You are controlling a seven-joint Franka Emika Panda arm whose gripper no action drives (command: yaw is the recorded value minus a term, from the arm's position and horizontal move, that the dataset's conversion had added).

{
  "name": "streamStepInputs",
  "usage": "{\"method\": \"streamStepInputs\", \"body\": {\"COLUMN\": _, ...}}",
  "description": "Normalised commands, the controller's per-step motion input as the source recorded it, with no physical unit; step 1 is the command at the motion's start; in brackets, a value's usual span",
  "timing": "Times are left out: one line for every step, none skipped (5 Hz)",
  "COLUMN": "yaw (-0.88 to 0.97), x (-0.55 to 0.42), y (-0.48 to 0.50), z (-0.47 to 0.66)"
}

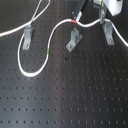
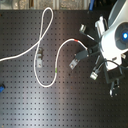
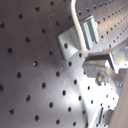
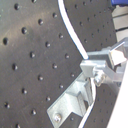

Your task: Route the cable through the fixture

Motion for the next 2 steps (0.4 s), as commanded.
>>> {"method": "streamStepInputs", "body": {"yaw": 0.00, "x": 0.010, "y": 0.003, "z": 0.00}}
{"method": "streamStepInputs", "body": {"yaw": -0.16, "x": 0.165, "y": 0.053, "z": 0.00}}
